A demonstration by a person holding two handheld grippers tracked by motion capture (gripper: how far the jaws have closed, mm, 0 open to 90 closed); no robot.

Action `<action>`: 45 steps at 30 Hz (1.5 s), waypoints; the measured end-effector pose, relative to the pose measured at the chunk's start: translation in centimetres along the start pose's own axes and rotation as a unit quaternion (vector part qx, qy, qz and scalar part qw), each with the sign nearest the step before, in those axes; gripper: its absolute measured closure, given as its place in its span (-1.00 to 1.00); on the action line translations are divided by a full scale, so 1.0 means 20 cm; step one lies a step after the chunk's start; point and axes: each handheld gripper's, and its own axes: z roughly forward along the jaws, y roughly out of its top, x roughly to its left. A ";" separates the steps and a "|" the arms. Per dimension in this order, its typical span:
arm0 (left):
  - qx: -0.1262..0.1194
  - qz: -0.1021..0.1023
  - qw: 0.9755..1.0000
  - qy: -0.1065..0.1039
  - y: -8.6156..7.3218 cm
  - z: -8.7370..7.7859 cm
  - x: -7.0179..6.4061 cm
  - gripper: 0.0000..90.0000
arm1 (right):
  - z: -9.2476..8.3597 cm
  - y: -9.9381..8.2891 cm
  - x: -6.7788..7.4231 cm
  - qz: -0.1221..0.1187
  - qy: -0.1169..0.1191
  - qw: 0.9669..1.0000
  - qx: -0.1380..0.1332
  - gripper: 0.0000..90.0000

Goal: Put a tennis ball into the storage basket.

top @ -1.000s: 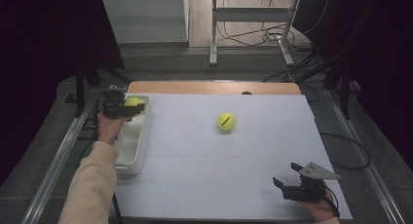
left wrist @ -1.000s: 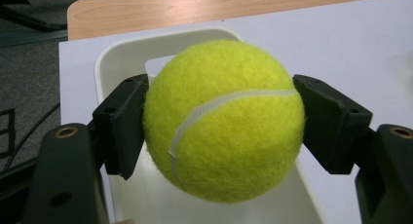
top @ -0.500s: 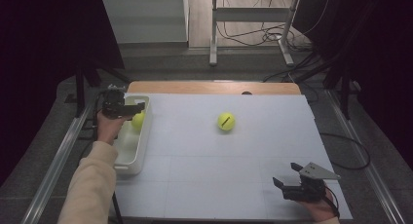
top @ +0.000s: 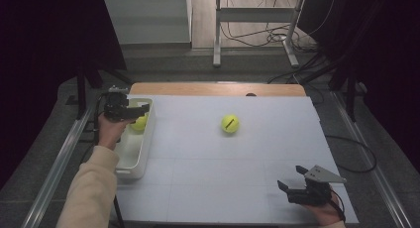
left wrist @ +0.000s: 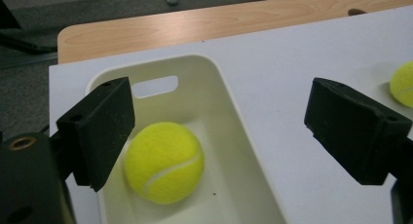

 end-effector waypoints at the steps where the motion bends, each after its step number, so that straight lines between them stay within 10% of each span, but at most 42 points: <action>1: -0.001 0.001 1.000 -0.003 0.00 -0.01 -0.01 -0.74 | 0.00 0.00 0.00 0.000 0.000 1.000 0.000 -0.73; 45: -0.041 0.058 0.990 -0.118 -0.05 -0.11 -0.29 -0.70 | 0.02 0.01 0.00 -0.003 0.003 1.000 -0.001 -0.72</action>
